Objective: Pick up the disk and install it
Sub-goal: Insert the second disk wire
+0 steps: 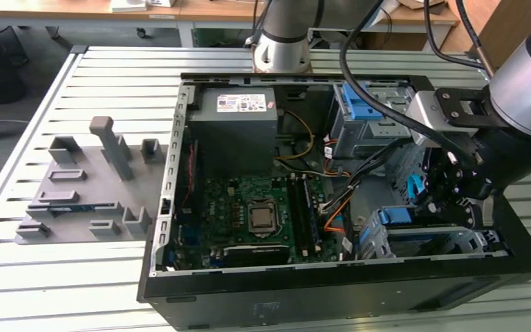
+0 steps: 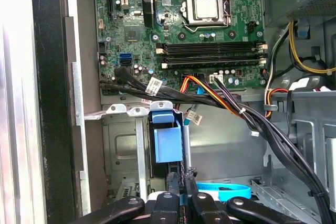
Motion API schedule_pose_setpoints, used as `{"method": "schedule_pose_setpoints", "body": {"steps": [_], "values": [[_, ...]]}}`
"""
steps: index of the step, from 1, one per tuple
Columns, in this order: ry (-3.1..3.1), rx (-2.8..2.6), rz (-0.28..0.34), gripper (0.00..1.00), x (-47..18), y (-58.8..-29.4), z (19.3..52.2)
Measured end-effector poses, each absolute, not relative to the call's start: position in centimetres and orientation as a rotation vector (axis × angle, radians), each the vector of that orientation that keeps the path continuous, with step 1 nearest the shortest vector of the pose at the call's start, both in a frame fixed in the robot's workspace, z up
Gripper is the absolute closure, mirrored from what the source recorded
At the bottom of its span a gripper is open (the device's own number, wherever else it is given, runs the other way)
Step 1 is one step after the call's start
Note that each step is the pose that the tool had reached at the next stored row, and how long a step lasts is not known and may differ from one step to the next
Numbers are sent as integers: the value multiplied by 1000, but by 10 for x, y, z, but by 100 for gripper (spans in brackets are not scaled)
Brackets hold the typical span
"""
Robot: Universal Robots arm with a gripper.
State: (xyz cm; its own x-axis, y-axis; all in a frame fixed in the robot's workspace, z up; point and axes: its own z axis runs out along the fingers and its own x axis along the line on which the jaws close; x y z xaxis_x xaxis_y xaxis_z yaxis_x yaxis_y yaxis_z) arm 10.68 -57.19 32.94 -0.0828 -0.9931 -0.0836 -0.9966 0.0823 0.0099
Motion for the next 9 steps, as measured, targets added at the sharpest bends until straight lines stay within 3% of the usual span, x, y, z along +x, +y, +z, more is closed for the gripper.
{"method": "schedule_pose_setpoints", "body": {"steps": [6, 7, 9], "values": [[2269, -2089, 100, 83, 107, -572, 329], [2270, -2089, 99, 77, 107, -572, 329], [2270, -2089, 99, 77, 107, -572, 329]]}}
